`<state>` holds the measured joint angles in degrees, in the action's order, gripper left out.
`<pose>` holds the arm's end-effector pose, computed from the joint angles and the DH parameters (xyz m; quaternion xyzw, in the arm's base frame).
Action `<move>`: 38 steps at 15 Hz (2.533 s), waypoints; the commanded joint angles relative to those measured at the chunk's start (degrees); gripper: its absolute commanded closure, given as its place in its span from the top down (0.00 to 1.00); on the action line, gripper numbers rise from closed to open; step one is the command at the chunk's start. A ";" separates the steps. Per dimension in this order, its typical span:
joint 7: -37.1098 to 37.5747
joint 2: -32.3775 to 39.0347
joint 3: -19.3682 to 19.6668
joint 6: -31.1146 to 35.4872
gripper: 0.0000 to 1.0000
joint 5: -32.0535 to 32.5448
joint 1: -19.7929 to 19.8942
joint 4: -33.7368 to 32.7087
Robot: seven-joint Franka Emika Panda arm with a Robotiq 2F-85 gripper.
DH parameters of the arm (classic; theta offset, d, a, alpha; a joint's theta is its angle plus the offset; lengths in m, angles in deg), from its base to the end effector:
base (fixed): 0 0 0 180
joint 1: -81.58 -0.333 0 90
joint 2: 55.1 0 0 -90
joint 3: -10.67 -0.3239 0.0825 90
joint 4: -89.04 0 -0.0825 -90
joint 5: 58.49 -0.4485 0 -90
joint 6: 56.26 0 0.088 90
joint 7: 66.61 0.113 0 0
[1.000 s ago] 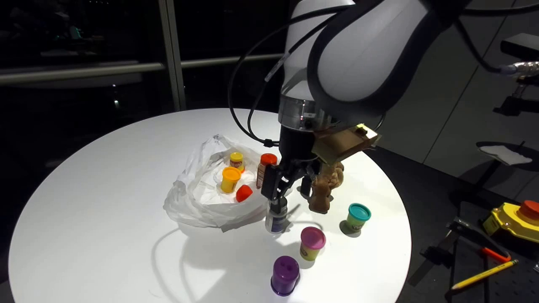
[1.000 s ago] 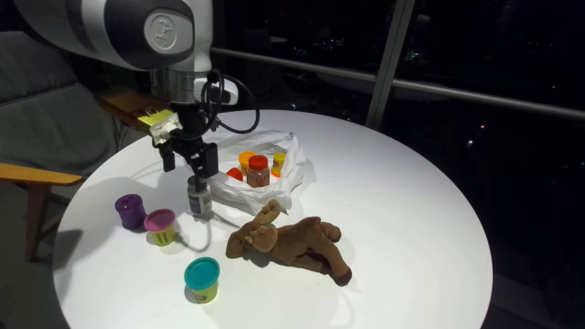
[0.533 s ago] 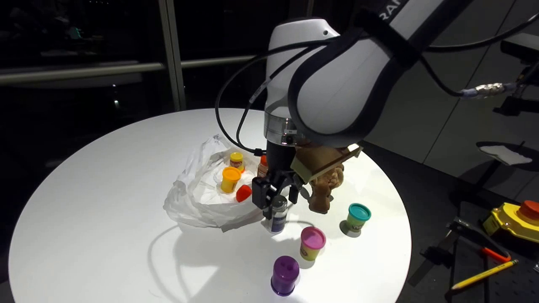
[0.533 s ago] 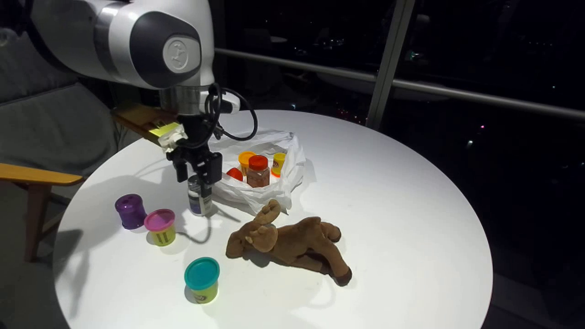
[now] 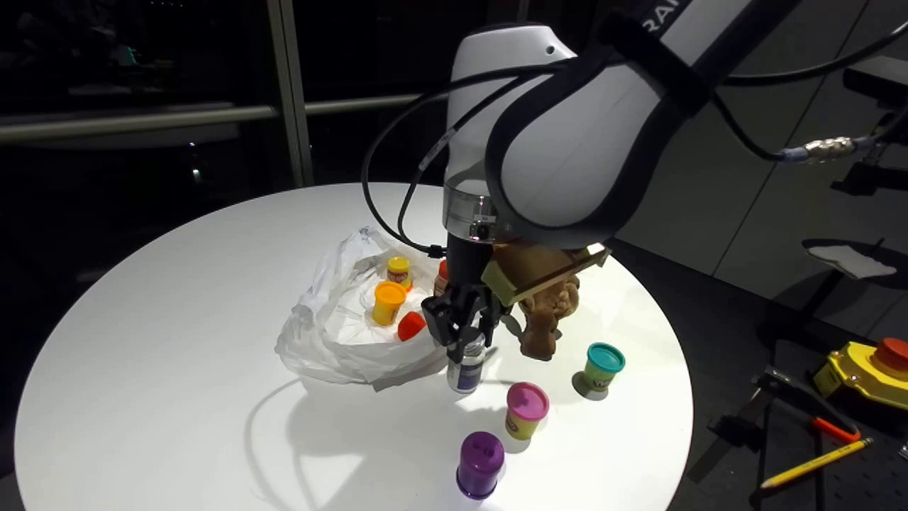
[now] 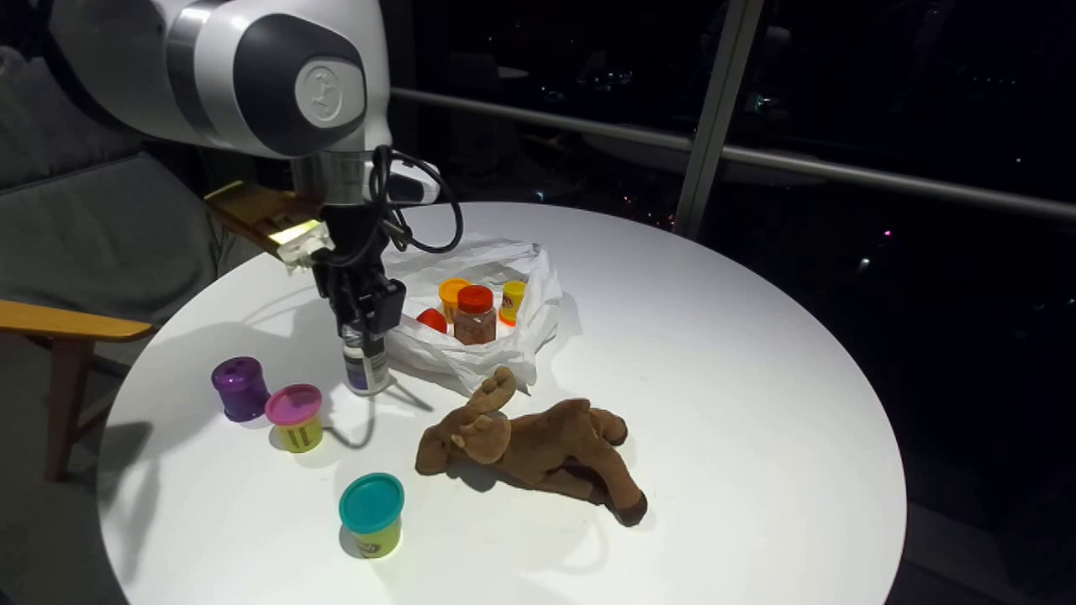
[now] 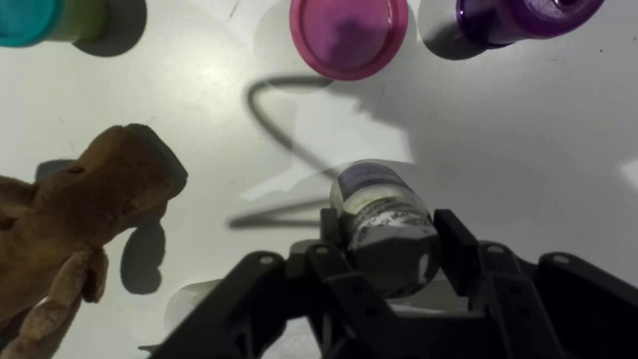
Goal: Put all the objects on the table in the white plastic bag
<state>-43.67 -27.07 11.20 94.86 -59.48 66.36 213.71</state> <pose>0.5698 0.1486 0.1041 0.9968 -0.0790 -0.0136 0.0027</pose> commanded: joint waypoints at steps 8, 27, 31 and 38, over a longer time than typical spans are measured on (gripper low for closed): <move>6.54 -10.14 1.75 -7.35 0.25 9.50 -1.10 -7.38; 11.33 13.51 9.10 -12.97 0.25 12.38 -3.22 -32.67; 10.43 14.90 8.68 -14.07 0.25 11.36 -1.74 -33.88; 6.49 19.34 6.05 -11.29 0.25 8.49 2.11 -36.69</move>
<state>-34.59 -10.29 19.07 82.44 -48.89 66.31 180.76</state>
